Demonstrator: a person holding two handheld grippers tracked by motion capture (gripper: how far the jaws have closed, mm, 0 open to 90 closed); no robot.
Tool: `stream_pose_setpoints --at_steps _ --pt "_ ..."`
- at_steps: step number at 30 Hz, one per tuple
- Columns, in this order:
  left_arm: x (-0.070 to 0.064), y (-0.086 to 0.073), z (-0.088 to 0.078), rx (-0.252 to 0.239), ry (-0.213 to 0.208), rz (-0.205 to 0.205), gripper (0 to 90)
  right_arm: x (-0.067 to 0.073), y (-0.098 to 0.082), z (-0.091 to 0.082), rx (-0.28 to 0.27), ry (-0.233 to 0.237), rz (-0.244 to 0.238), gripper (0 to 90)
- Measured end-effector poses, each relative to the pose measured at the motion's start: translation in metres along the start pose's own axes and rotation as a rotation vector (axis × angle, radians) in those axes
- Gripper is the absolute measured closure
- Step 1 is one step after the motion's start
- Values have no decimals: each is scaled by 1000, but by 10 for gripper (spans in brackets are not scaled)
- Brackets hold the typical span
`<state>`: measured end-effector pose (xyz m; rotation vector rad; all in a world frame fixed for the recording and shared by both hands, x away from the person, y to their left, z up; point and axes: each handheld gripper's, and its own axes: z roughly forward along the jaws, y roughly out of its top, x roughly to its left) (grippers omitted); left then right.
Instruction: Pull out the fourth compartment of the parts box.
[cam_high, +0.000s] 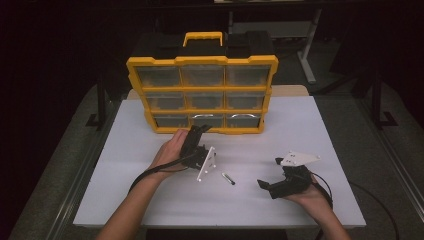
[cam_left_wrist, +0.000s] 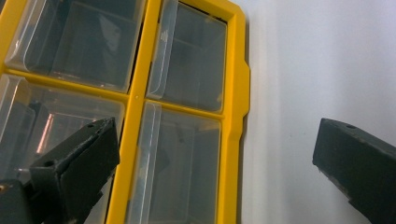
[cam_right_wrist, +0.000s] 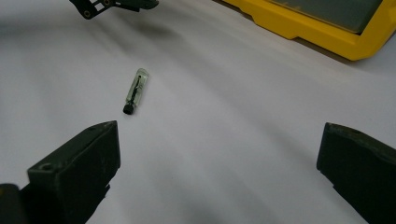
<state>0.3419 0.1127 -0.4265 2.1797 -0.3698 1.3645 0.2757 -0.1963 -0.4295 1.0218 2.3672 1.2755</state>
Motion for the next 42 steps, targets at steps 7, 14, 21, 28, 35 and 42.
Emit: stream_pose_setpoints --at_steps 7,14,21,28,35,42 --pt "-1 1 0 6 24 46 8 0 0 0 3 0 -3 0" --pt "-5 -1 1 25 36 93 9 0 0 0 2 -1 -2 0" --pt "-6 -1 1 26 69 143 9 0 -1 0 3 -3 -2 0" --pt "-8 -1 1 26 88 176 9 0 0 0 6 -2 -5 0" --pt "-5 -2 -1 30 112 175 8 0 0 -1 7 -3 -5 0" --pt "-2 -6 -3 40 136 178 8 -1 -1 0 5 -4 -4 0"
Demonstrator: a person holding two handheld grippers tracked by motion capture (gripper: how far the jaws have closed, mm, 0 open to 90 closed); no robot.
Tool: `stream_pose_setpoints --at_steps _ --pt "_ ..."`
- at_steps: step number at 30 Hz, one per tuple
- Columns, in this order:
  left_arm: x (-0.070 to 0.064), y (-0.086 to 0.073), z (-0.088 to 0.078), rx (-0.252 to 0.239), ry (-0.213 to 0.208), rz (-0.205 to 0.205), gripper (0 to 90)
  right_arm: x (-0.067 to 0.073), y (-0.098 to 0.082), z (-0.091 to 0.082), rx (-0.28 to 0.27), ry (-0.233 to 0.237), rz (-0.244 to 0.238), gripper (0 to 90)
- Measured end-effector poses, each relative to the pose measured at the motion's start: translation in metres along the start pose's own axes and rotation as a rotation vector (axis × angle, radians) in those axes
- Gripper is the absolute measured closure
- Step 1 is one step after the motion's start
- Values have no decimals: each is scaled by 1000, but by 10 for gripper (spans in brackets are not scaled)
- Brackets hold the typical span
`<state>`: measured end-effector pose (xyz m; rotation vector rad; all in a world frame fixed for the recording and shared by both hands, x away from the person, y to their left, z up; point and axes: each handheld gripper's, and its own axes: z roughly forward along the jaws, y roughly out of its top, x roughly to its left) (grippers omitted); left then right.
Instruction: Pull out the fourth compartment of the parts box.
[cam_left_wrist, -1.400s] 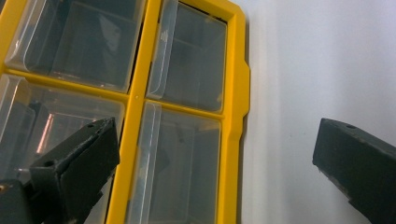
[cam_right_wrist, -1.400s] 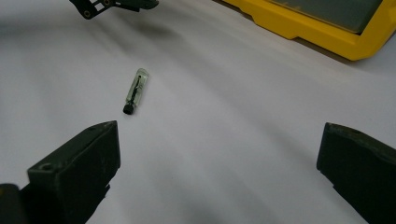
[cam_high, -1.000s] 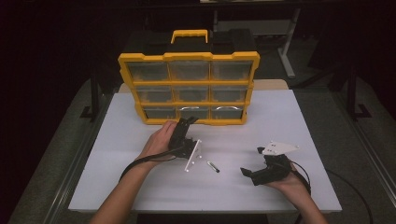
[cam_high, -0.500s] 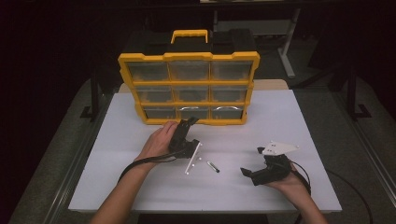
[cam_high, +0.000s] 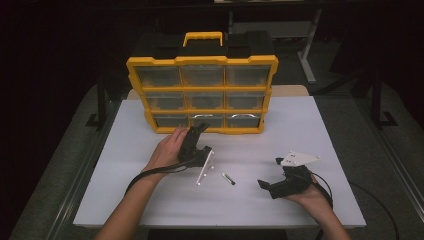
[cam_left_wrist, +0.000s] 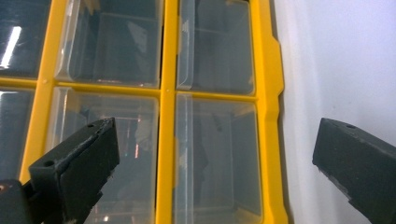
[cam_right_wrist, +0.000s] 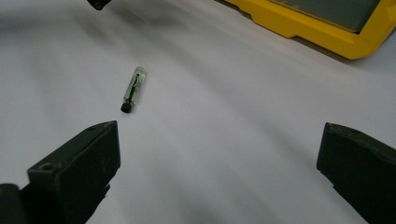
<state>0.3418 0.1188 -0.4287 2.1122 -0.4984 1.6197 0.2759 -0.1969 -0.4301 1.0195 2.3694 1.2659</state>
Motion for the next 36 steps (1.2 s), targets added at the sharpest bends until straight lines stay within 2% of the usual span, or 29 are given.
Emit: stream_pose_setpoints --at_steps 29,36 --pt "18 -29 -12 67 60 -1 8 1 1 0 -5 -2 -3 0" --pt "24 -39 -14 83 79 -18 8 1 1 -1 -9 -3 -4 0"
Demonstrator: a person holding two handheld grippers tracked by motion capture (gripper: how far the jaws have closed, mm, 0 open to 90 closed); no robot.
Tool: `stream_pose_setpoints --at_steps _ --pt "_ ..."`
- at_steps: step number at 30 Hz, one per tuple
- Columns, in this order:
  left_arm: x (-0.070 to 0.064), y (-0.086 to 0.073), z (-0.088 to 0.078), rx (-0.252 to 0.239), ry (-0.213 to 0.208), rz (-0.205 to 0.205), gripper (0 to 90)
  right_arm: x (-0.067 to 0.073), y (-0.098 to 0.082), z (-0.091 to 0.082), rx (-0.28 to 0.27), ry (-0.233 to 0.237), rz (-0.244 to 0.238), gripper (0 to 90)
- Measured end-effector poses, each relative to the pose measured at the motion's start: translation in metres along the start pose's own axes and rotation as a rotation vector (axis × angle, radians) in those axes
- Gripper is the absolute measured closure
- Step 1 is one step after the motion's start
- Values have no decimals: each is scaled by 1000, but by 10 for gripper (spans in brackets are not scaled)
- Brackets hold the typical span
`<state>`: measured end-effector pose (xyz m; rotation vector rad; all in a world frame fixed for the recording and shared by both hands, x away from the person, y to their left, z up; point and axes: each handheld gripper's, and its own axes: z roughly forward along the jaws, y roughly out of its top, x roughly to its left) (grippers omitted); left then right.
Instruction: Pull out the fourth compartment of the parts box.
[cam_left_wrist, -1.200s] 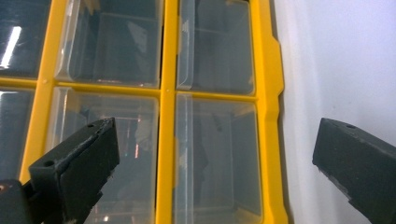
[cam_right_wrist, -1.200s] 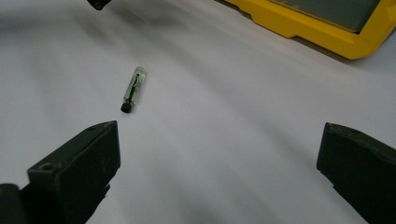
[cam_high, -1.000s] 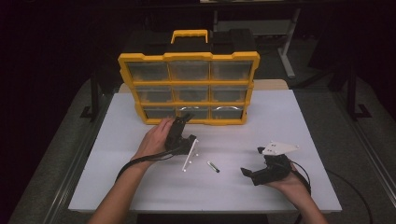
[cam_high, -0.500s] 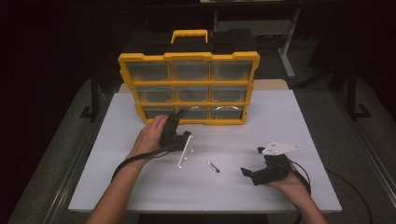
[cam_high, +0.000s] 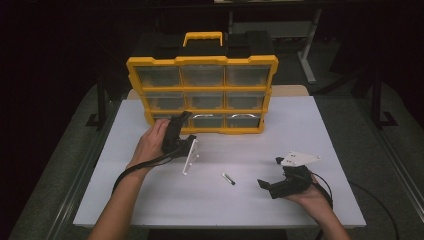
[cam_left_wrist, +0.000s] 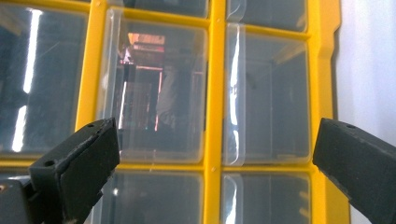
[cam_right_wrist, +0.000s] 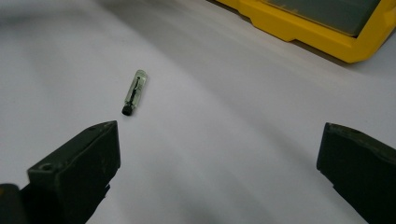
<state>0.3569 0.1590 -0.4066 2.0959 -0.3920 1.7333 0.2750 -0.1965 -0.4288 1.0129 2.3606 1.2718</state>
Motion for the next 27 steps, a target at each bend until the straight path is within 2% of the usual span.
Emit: stream_pose_setpoints --at_steps 3,13,14,20,27 --pt "2 -3 -1 3 4 -5 8 0 0 0 1 2 1 0" --pt "8 -13 -2 35 2 25 8 0 0 0 1 2 1 0" --pt "8 -15 -1 32 5 17 9 0 0 0 1 2 1 0" --pt "17 -20 -1 52 16 38 9 0 0 0 1 0 2 0" --pt "24 -24 0 61 35 39 9 -1 0 0 -4 2 3 0"
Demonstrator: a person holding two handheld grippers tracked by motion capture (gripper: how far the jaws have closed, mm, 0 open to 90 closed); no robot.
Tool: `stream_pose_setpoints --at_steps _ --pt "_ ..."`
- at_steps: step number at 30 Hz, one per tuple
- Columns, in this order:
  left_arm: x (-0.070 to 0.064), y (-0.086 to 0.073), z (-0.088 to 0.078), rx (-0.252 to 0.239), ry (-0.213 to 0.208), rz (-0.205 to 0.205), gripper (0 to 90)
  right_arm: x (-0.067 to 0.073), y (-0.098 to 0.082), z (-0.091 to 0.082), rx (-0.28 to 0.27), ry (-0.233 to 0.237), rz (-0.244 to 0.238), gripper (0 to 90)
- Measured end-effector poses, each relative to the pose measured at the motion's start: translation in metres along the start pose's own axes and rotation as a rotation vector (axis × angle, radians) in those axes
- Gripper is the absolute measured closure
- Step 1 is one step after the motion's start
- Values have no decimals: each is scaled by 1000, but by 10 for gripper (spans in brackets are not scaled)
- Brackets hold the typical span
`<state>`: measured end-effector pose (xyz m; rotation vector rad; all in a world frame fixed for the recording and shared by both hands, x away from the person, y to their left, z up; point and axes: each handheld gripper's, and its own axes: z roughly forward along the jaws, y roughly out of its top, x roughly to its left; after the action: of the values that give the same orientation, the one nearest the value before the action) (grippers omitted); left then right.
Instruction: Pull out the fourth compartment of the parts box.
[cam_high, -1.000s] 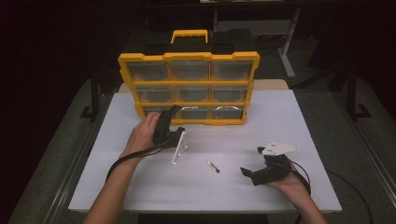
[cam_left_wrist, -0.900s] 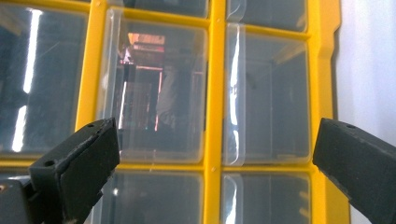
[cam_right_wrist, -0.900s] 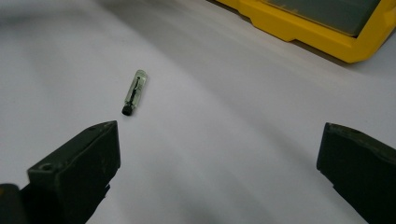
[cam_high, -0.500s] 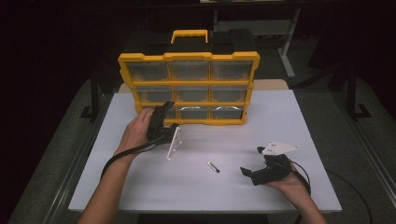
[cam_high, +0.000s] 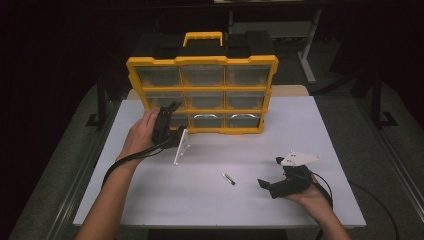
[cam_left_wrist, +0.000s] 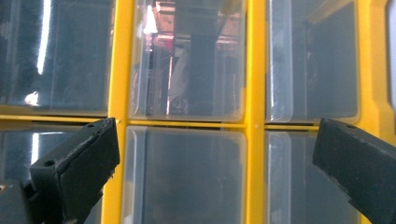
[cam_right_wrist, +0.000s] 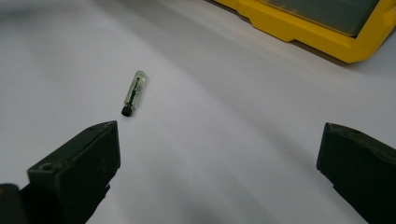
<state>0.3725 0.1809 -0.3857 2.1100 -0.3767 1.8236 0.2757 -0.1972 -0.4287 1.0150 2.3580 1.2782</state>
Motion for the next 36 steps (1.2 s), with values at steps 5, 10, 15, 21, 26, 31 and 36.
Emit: stream_pose_setpoints --at_steps 5,10,15,21,26,31,36 --pt "6 -4 0 28 4 25 9 0 0 -1 -1 -1 1 0" --pt "11 -8 0 39 16 32 8 -1 0 -1 0 -4 5 0" --pt "16 -12 1 49 23 39 9 -1 0 -1 -4 -4 1 0" --pt "18 -17 1 68 30 40 9 -1 0 -2 -2 -3 9 0" --pt "21 -22 2 85 37 47 9 -2 0 -2 -8 -8 4 0" --pt "25 -26 2 94 51 51 9 -3 0 -3 -13 -11 5 0" --pt "27 -31 2 99 55 47 9 -2 0 -3 -14 -11 7 0"
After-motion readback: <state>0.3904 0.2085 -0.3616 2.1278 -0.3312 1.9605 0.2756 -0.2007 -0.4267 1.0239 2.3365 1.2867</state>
